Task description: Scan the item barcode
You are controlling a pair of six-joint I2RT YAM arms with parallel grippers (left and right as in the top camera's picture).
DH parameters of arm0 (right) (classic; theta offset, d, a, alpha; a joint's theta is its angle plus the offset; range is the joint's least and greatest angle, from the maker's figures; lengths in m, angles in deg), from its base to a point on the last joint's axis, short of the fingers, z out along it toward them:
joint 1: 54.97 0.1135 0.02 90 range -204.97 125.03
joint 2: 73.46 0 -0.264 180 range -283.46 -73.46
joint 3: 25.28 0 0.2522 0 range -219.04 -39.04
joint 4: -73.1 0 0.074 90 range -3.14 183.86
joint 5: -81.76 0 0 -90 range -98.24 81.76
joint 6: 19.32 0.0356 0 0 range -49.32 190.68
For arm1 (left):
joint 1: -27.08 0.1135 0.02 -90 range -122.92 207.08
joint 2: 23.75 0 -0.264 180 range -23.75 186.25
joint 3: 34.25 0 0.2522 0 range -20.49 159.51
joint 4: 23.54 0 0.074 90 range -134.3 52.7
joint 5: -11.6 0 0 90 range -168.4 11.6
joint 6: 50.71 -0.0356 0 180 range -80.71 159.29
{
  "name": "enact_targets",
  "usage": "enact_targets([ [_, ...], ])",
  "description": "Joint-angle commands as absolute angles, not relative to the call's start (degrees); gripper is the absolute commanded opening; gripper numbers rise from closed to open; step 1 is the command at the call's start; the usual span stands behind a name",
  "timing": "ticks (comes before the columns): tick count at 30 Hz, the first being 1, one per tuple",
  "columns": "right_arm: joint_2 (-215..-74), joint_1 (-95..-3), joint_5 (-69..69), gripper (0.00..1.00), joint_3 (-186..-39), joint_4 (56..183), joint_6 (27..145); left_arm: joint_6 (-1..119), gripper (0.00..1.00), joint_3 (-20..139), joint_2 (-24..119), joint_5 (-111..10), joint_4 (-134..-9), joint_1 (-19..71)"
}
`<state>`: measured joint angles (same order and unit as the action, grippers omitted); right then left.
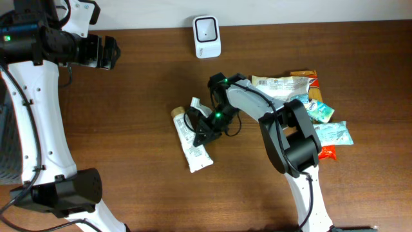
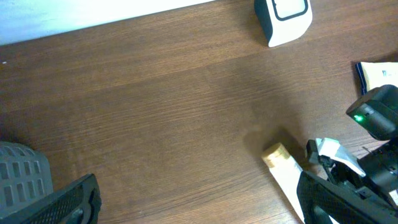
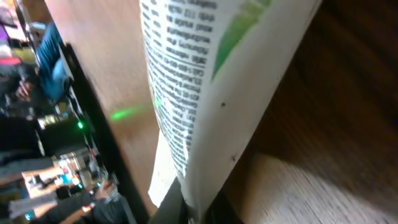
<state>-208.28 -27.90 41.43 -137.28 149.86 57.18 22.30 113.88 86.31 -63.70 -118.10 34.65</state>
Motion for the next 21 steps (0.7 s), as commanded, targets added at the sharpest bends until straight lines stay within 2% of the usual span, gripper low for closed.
enact_targets([
  [1, -207.59, -27.73, 35.50, 0.04, -137.36, 147.72, 62.06, 21.42, 0.99, 113.90, 86.01, -63.42, -117.99, 34.76],
  [4, -198.71, -27.71, 24.53, 0.04, -138.50, 148.62, 65.40, 21.42, 0.99, 113.90, 86.01, -63.42, -117.99, 34.76],
  [7, -181.62, -27.71, 14.57, 0.04, -138.50, 149.29, 68.85, 21.40, 0.99, 113.90, 86.01, -63.42, -117.99, 34.76],
  [10, -171.43, -27.79, 19.92, 0.04, -138.48, 149.47, 68.77, 21.42, 0.99, 113.90, 86.01, -63.42, -117.99, 34.76],
  [13, -168.85, -30.37, 29.41, 0.04, -138.50, 149.42, 67.74, 21.42, 0.99, 113.90, 86.01, -63.42, -117.99, 34.76],
  [16, -167.70, -31.75, 27.70, 0.04, -138.50, 148.40, 66.47, 21.42, 0.99, 113.90, 86.01, -63.42, -117.99, 34.76],
  [19, -171.15, -30.24, -9.78, 0.04, -138.48, 136.35, 66.45, 21.42, 0.99, 113.90, 86.01, -63.42, -117.99, 34.76],
  [21, -177.84, -30.29, -24.27, 0.04, -138.48, 122.54, 58.47, 21.42, 0.99, 113.90, 86.01, -63.42, -117.99, 34.76],
])
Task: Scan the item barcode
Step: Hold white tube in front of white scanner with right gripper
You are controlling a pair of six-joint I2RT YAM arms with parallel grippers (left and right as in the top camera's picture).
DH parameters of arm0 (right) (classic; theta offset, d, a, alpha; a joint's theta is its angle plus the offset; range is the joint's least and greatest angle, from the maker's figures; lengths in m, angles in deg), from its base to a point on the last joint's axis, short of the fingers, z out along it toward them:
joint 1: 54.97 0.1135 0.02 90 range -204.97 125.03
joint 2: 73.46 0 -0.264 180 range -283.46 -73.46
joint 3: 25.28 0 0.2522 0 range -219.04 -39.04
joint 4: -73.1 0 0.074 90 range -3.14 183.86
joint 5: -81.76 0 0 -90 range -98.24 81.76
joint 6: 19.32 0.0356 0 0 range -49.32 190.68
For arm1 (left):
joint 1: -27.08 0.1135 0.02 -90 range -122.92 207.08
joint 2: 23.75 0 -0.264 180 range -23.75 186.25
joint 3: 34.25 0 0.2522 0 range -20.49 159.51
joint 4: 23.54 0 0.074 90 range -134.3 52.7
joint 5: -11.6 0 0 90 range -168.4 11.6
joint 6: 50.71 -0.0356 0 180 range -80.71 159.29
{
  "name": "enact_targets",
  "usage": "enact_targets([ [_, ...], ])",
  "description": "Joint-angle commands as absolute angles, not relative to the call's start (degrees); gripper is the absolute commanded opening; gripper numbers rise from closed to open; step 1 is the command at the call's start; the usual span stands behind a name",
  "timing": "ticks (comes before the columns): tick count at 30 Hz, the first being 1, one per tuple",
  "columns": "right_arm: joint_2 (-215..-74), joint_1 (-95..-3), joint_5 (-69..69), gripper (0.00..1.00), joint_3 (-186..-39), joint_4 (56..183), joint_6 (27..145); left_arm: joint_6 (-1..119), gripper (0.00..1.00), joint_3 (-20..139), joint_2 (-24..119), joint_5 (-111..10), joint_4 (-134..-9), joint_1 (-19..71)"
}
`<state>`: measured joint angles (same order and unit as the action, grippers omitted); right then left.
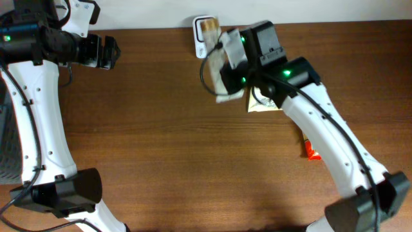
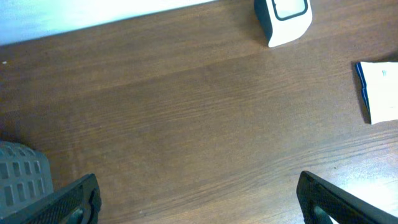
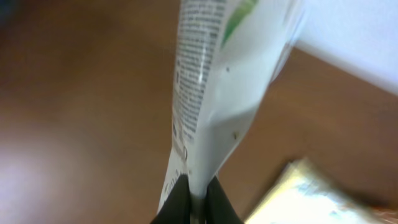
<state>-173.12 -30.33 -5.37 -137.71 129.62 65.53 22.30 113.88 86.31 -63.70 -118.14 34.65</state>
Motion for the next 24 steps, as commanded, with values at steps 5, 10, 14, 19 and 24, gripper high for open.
enact_targets([
  [5, -196.09, -30.29, -37.45, 0.04, -138.48, 81.30, 21.40, 21.40, 0.99, 113.90, 86.01, -63.42, -117.99, 34.76],
  [10, -205.44, -30.29, -39.07, 0.04, -138.48, 66.08, 9.88, 21.42, 0.99, 113.90, 86.01, -63.42, -117.99, 34.76],
  [14, -204.94, -32.36, -44.89, 0.04, -138.48, 66.50, 36.96, 21.42, 0.99, 113.90, 86.01, -63.42, -117.99, 34.76],
  [19, -194.27, -38.02, -19.73, 0.55, -138.50, 89.38, 69.81, 21.42, 0.99, 113.90, 86.01, -63.42, -117.99, 34.76],
  [24, -189.75, -51.38, 21.69, 0.98, -138.50, 111.59, 82.88, 21.40, 0.99, 113.90, 86.01, -63.42, -117.99, 34.76],
])
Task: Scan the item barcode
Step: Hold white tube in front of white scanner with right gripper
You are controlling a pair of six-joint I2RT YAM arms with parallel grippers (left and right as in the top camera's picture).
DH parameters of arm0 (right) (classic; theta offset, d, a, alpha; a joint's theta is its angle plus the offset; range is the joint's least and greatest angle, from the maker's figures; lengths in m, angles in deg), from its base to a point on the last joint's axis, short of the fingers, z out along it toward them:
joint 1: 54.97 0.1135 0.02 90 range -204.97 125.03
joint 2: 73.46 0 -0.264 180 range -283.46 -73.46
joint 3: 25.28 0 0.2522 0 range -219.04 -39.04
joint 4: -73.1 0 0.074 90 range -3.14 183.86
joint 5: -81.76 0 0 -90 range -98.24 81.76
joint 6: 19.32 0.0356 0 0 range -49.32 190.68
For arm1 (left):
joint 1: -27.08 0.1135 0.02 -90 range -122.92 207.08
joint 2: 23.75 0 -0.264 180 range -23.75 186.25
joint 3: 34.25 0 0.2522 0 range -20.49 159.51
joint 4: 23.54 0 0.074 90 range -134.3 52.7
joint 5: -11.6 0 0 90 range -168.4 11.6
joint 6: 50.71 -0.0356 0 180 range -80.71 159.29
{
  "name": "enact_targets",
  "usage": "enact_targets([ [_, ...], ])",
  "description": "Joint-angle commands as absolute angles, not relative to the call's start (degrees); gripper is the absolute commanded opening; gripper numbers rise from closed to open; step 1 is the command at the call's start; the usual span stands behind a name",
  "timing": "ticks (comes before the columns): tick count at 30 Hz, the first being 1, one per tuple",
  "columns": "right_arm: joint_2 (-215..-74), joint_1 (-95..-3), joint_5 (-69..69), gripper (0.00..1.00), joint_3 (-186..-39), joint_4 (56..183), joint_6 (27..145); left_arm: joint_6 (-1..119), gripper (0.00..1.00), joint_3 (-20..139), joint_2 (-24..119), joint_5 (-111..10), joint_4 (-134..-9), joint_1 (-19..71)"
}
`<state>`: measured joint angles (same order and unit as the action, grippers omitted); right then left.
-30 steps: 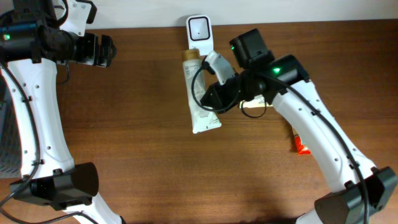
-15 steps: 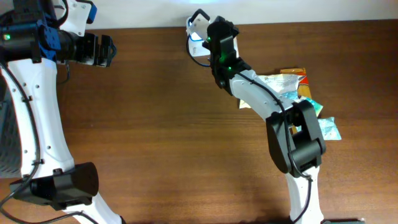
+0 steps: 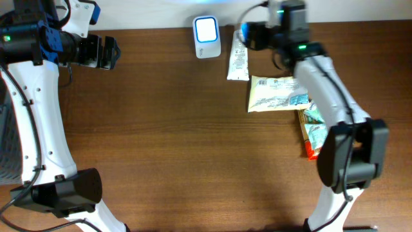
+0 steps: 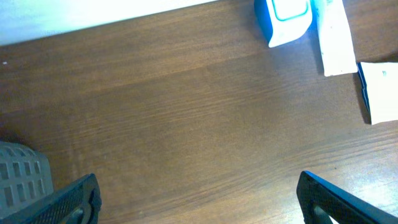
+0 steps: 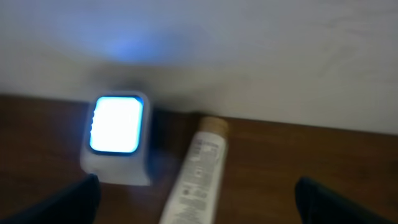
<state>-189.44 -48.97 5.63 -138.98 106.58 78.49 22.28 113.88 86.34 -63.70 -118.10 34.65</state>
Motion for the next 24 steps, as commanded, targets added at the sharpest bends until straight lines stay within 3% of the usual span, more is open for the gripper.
enact_targets([
  [1, -189.53, -51.68, 23.31, 0.98, -138.50, 118.74, 80.35, 21.42, 0.99, 113.90, 86.01, -63.42, -117.99, 34.76],
  [6, -189.42, -51.49, 21.58, 0.98, -140.84, 128.73, 76.94, 21.42, 0.99, 113.90, 86.01, -63.42, -117.99, 34.76],
  [9, -191.45, -50.44, 9.93, 0.98, -161.21, 143.96, 76.55, 21.42, 0.99, 113.90, 86.01, -63.42, -117.97, 34.76],
  [11, -194.84, -50.44, 5.91, 0.97, -169.93, 147.39, 76.39, 21.42, 0.99, 113.90, 86.01, -63.42, -117.99, 34.76],
  [13, -199.35, -50.11, 3.59, 0.92, -170.11, 143.94, 76.55, 21.42, 0.99, 113.90, 86.01, -63.42, -117.99, 34.76],
  [18, -212.90, -46.98, 3.48, 0.90, -170.11, 133.23, 78.21, 21.40, 0.99, 113.90, 86.01, -63.42, -117.99, 34.76],
  [22, -219.17, -46.29, 3.44, 0.73, -170.08, 128.16, 83.28, 21.42, 0.99, 113.90, 86.01, -63.42, -117.99, 34.76],
  [24, -222.01, -46.35, 3.05, 0.69, -170.08, 127.00, 84.59, 21.42, 0.99, 113.90, 86.01, -63.42, -117.99, 34.76],
])
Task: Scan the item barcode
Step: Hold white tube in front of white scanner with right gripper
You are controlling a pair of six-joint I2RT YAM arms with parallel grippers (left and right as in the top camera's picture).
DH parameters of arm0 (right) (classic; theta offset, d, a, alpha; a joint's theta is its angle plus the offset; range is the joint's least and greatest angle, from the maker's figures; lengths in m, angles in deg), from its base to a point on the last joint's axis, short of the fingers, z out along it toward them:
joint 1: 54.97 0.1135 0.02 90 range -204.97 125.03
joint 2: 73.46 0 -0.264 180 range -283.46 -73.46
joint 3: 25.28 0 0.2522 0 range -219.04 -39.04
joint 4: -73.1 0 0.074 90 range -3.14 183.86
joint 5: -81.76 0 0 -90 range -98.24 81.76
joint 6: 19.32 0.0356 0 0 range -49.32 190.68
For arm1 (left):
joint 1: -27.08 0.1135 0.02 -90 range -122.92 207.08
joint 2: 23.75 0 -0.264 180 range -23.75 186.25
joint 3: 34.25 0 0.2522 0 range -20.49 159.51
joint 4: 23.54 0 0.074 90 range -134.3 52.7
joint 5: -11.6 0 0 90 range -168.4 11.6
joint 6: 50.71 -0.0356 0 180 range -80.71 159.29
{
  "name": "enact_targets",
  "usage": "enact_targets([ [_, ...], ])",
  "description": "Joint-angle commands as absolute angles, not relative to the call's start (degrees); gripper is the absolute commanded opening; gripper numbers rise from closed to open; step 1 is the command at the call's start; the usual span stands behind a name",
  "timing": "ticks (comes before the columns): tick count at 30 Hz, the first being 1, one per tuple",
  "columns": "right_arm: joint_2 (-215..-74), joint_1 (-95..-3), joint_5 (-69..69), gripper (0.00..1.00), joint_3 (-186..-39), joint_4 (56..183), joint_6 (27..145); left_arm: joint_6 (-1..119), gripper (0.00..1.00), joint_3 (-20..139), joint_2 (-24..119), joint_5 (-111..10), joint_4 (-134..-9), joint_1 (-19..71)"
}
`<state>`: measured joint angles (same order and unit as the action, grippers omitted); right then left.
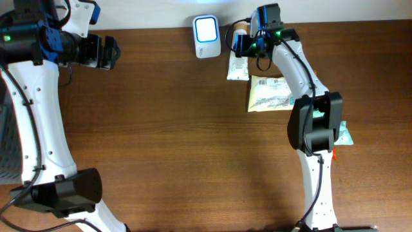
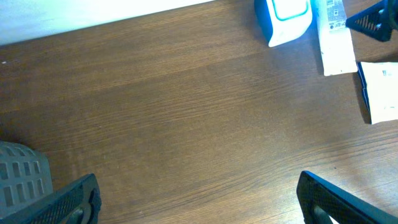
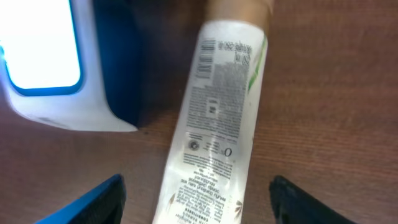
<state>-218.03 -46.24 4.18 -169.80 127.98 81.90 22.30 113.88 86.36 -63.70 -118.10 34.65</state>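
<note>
The item is a white tube (image 3: 216, 124) with a tan cap. It lies flat on the table just right of the white scanner (image 3: 55, 62), whose face glows blue. In the overhead view the tube (image 1: 237, 62) and the scanner (image 1: 206, 29) are at the back edge. My right gripper (image 3: 199, 205) hangs open low over the tube, one finger on each side, not touching it. Its overhead position (image 1: 247, 45) is at the tube's cap end. My left gripper (image 2: 199, 205) is open and empty, far to the left (image 1: 103, 51).
A pale snack packet (image 1: 273, 92) lies right of the tube, with more packets (image 1: 341, 134) behind the right arm. The white wall runs along the table's back edge. A grey mesh object (image 2: 18, 180) sits at the left.
My right gripper has come down close over the tube, which now fills its view between the open fingers. The tube and the lit scanner have not moved. The left arm is unchanged.
My right gripper was shut on the tube at the table's middle. Then it held the tube up in front of the scanner. Later the tube lay released beside the scanner, which glowed blue. Now the open gripper hovers just above it.
</note>
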Motion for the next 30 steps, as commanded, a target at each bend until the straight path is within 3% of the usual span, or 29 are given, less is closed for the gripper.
enact_targets([
  [1, -222.91, -46.37, 3.07, 0.68, -170.08, 126.47, 84.74, 21.42, 0.99, 113.90, 86.01, -63.42, -117.99, 34.76],
  [4, -225.86, -46.35, 3.79, 0.66, -170.08, 124.53, 88.85, 21.42, 0.99, 113.90, 86.01, -63.42, -117.99, 34.76],
  [6, -227.17, -46.35, 6.78, 0.56, -169.82, 124.57, 89.27, 21.40, 0.99, 113.90, 86.01, -63.42, -118.01, 34.76],
  [8, -227.50, -46.37, 13.84, 0.17, -169.82, 126.30, 89.20, 21.42, 0.99, 113.90, 86.01, -63.42, -117.99, 34.76],
  [9, -227.48, -46.74, 16.84, 0.04, -169.84, 127.22, 89.18, 21.42, 0.99, 113.90, 86.01, -63.42, -117.99, 34.76],
  [12, -225.49, -50.11, 23.18, 0.04, -169.89, 130.12, 87.96, 21.42, 0.99, 113.90, 86.01, -63.42, -117.99, 34.76],
  [20, -199.24, -49.04, 35.33, 0.04, -169.89, 154.36, 59.43, 21.40, 0.99, 113.90, 86.01, -63.42, -117.99, 34.76],
  [26, -196.29, -39.86, 26.06, 0.04, -169.89, 142.71, 57.38, 21.42, 0.99, 113.90, 86.01, -63.42, -117.99, 34.61],
  [30, -196.15, -39.71, 48.97, 0.04, -171.42, 138.23, 57.51, 21.42, 0.99, 113.90, 86.01, -63.42, -117.99, 34.65],
])
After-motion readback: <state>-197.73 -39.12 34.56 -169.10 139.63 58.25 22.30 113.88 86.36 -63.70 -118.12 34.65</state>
